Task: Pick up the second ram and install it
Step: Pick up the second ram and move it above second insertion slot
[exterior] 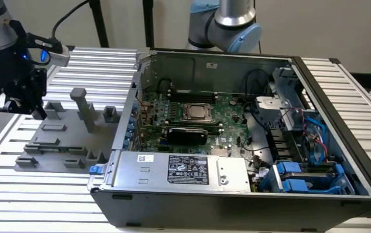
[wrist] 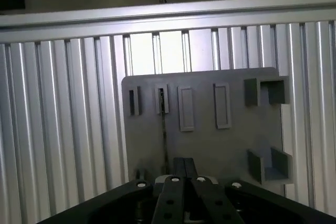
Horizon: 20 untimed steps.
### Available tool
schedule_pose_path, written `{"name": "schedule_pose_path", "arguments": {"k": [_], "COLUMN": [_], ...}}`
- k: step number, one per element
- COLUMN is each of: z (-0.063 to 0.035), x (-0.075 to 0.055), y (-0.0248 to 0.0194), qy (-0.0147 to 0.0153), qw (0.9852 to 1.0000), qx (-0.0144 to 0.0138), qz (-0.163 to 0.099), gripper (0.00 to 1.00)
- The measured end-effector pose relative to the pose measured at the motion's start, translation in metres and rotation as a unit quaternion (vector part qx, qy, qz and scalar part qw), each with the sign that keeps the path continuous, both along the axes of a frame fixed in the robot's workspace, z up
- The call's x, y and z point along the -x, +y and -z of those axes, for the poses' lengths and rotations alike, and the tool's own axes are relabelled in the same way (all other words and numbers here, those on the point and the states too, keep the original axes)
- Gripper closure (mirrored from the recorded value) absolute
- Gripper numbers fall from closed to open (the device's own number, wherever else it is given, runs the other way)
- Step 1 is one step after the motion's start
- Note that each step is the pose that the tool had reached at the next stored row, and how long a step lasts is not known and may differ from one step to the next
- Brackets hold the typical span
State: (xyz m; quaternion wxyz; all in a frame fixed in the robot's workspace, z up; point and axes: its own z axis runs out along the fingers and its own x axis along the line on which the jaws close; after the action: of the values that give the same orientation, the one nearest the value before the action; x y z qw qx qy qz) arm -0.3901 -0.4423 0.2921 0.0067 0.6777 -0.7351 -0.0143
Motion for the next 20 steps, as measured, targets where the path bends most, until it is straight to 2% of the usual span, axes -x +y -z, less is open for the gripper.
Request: {"name": "schedule_pose_path", "arguments": {"k": [4,12,20], "z": [0.0036,0.0168,0.0312], "x": [0.0,-0.003,-0.006], "y": [-0.0014,-0.0045,-0.0054], "qy": [-0.0023,-0.0023,-0.0023], "qw": [1.0,0.9999,0.9999], "qx": [0.0009,0.0021,0.0033], "qz": [-0.006,-0.011,-0.013], "gripper": [1.0,1.0,1.0]}}
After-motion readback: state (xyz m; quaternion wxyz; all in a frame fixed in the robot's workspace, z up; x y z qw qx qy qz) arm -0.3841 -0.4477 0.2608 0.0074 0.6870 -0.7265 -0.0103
